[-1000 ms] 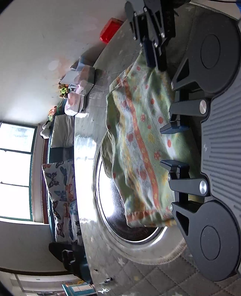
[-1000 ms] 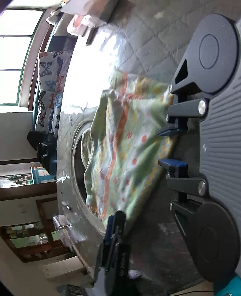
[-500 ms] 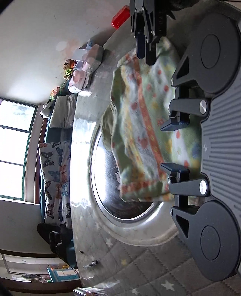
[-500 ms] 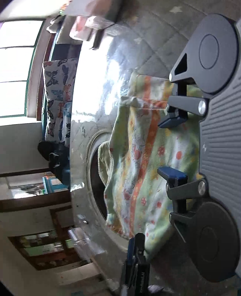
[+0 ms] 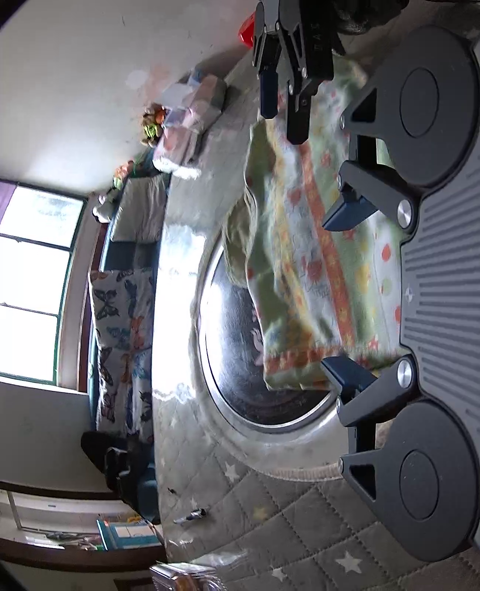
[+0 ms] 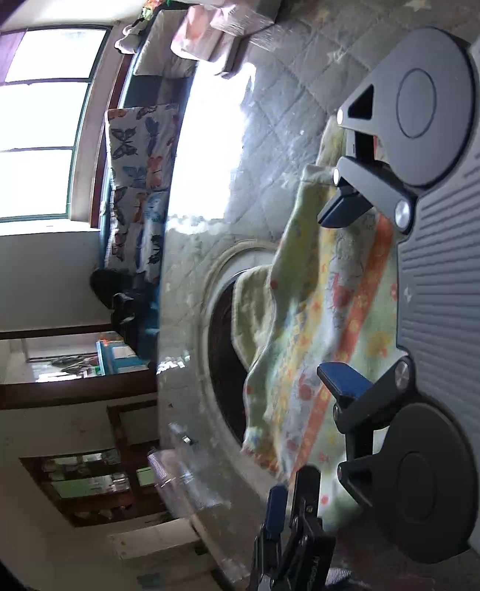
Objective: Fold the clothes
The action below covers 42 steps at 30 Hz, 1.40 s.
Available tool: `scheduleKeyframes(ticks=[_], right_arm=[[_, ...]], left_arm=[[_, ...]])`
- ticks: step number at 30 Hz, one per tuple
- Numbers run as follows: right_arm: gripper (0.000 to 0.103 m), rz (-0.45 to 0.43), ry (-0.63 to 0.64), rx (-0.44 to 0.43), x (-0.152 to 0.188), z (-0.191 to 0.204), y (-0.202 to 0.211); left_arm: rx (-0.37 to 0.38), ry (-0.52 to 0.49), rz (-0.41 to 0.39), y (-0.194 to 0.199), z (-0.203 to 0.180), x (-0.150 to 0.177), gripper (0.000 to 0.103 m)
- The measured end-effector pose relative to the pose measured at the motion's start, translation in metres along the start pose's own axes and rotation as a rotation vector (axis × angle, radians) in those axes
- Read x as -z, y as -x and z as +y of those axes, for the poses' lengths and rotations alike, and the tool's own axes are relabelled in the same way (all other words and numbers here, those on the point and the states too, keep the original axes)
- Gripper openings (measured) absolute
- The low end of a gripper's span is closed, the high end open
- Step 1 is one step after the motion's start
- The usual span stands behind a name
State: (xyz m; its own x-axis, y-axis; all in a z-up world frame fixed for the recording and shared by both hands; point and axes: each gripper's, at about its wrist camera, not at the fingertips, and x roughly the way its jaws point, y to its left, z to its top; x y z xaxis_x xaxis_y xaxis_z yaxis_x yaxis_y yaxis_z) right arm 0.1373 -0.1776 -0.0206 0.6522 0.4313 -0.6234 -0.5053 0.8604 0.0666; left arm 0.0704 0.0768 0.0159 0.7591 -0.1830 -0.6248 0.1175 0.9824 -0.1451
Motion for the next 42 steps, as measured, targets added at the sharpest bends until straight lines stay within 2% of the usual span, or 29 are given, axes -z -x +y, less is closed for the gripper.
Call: scheduleKeyframes(ticks=[2,5,9,11,12,17,21,23,28,31,34,37,42], right_arm=[[0.082,0.015,-0.011,0.002,0.004,-0.005,-0.004],[0.083,0.006,-0.026,-0.006,0.009,-0.012,0.000],[0.087,-0.010,-0.036,-0.004,0.001,-0.015,0.001],[0.093,-0.019,-0.032,0.008,-0.004,-0.016,-0.003],[0.097,-0.023,-0.043,0.010,-0.007,-0.018,-0.007],[0.100,-0.008,-0.070,0.030,-0.014,-0.021,-0.022],[0.103,0.021,-0.060,0.057,-0.010,-0.020,-0.026],[0.103,0.024,-0.049,0.064,-0.008,-0.018,-0.027],[0.103,0.049,0.015,0.105,-0.007,-0.008,-0.031],[0.103,0.076,0.009,0.097,-0.011,-0.009,-0.032],[0.103,0.081,0.014,0.093,-0.012,-0.009,-0.032],[0.103,0.082,0.017,0.101,-0.015,-0.005,-0.027],[0.103,0.049,0.025,0.059,-0.023,0.015,-0.018]], left_arm=[[-0.031,-0.004,0.016,-0.004,0.004,0.003,0.078],[-0.034,0.011,0.022,-0.003,0.011,0.003,0.079],[-0.049,0.011,0.001,-0.007,0.012,-0.012,0.082],[-0.066,0.004,-0.013,-0.014,0.009,-0.024,0.091],[-0.072,0.004,-0.018,-0.018,0.008,-0.029,0.092],[-0.076,-0.016,-0.014,-0.043,-0.005,-0.053,0.093],[-0.158,-0.040,0.052,-0.073,-0.007,-0.060,0.093],[-0.148,-0.019,0.073,-0.080,-0.001,-0.059,0.094],[-0.142,0.046,0.089,-0.076,0.007,-0.060,0.097],[-0.177,0.037,0.055,-0.068,0.008,-0.062,0.096],[-0.195,0.023,0.067,-0.069,0.013,-0.062,0.096],[-0.184,0.021,0.065,-0.066,0.016,-0.059,0.095],[-0.172,0.024,0.053,-0.056,0.019,-0.054,0.096]])
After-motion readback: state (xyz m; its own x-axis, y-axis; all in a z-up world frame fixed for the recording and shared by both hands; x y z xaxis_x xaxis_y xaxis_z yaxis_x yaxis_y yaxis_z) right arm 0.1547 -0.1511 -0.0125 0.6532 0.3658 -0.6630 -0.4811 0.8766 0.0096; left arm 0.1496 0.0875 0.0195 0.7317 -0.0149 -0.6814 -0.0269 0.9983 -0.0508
